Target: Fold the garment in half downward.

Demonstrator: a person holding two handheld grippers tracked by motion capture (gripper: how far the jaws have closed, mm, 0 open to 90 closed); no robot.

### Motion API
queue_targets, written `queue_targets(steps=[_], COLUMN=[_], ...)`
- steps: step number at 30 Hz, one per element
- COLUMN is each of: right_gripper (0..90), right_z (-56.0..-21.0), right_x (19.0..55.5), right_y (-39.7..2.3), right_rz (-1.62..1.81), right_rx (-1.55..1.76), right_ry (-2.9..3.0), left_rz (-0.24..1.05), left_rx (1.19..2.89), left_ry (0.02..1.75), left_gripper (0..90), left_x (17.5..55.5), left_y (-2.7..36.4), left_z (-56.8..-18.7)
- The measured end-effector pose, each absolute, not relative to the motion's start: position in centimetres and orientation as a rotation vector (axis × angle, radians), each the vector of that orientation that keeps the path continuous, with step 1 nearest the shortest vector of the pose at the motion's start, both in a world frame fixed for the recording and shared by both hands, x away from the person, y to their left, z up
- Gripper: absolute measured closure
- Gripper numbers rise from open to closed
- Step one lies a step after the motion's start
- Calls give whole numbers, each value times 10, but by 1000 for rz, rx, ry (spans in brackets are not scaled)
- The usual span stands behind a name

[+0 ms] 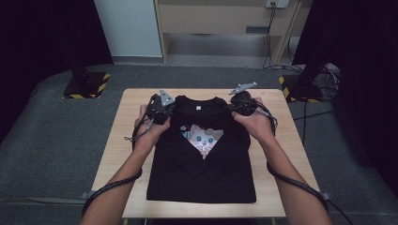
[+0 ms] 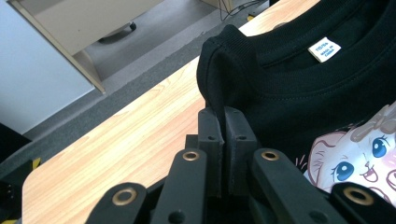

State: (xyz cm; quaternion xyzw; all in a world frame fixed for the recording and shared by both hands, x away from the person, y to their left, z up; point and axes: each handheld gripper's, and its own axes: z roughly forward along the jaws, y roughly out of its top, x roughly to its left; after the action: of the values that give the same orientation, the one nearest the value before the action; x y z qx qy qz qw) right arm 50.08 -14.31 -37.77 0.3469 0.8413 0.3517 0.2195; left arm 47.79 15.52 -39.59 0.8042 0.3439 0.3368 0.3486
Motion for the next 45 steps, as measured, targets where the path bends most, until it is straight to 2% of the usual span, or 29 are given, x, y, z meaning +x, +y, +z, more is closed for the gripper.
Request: queue_targets(steps=[15, 36, 45], right_gripper=[867, 866, 866], right_z=[-387, -407, -428], right_x=[474, 425, 403], right_y=[-148, -146, -146], right_rz=[993, 1008, 1023], right_rx=[943, 842, 831], right_ry=[2342, 2407, 2450], left_rz=[833, 741, 687], left_rx=[2123, 2122, 2149], left_ry=[807, 743, 721], left_gripper=[872, 872, 872], left_x=[454, 403, 382], left_y=[157, 162, 162], left_z=[-400, -426, -445])
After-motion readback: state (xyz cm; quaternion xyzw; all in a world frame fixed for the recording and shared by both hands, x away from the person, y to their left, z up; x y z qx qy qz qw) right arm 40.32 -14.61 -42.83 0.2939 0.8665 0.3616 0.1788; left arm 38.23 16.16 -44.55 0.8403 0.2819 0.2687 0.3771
